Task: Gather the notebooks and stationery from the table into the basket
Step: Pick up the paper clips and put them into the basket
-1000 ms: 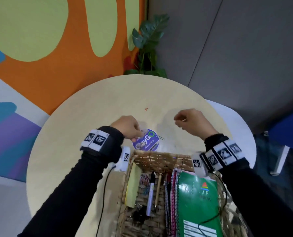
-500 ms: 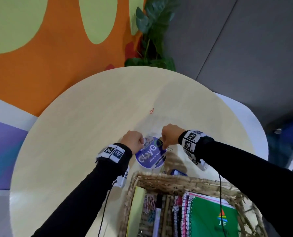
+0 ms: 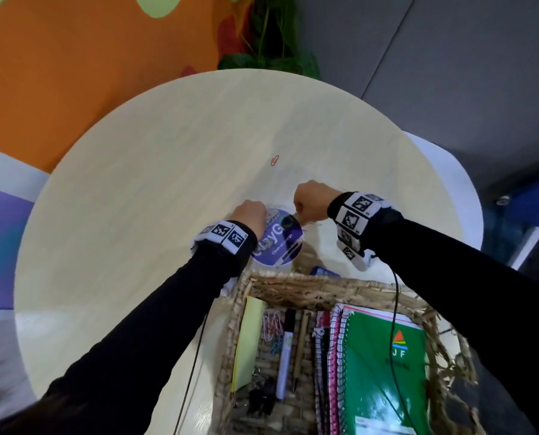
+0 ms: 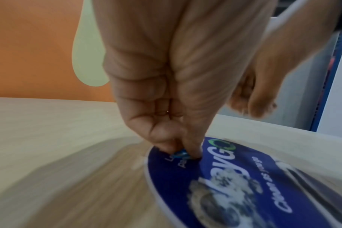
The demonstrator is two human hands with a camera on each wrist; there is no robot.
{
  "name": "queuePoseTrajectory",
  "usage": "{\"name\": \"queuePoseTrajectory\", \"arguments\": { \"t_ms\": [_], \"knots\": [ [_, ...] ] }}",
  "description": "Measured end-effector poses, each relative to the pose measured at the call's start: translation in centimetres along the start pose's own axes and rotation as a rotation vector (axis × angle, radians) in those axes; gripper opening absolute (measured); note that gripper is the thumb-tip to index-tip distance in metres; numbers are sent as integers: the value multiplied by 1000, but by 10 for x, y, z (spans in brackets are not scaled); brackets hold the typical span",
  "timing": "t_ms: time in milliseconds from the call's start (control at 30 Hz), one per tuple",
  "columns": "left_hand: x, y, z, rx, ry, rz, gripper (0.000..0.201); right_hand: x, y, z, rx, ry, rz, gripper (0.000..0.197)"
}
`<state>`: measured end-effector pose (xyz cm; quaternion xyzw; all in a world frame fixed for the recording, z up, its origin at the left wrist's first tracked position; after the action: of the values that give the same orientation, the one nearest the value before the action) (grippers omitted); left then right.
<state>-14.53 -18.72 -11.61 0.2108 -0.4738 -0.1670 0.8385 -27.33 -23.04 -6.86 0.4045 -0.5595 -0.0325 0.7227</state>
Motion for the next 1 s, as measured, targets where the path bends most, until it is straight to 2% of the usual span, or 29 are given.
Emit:
{"name": "queuePoseTrajectory", "arguments": {
  "t_ms": [67, 133, 233, 300, 400, 533, 600, 700, 800, 900, 1000],
  "knots": [
    [-1, 2, 2, -10, -28, -18, 20, 18, 24, 1, 5, -62, 107, 14],
    [-1, 4, 5, -20, -42, -27, 23, 33, 57, -1, -5, -148, 228, 4],
    [-1, 8, 7, -10, -34, -47, 28, 29, 109, -15, 10, -295, 333, 10],
    [4, 13, 6, 5, 20, -26, 30, 10, 135, -31, 40, -413, 311, 9],
    [26, 29, 8, -35, 145, 73, 24, -23, 149, -62, 88, -446, 205, 15],
    [69, 72, 18, -127, 224, 200, 17, -55, 136, -94, 77, -371, 112, 17],
    [85, 104, 24, -152, 246, 219, 16, -70, 125, -105, 45, -351, 70, 18],
    [90, 159, 34, -178, 274, 198, 13, -83, 116, -117, 8, -252, 29, 22],
    [71, 199, 40, -189, 222, 123, 9, -85, 116, -118, -14, -237, 15, 22],
    [39, 213, 42, -162, 172, 24, 12, -80, 123, -110, -55, -260, 29, 11],
    [3, 210, 47, -141, 53, -45, 20, -70, 145, -91, -158, -337, 108, 20]
  ]
}}
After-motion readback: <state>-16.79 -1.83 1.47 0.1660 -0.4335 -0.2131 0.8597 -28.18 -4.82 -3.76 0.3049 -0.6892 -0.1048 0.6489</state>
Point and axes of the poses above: each hand's wrist, its own y-axis away from the middle knuckle, its own x-axis out of the back of the hand, z = x × y, the point moved 2 cm from there along -y, towards the middle knuckle, and after that the axes turned 14 degrees about y, right-handed, at the moved point
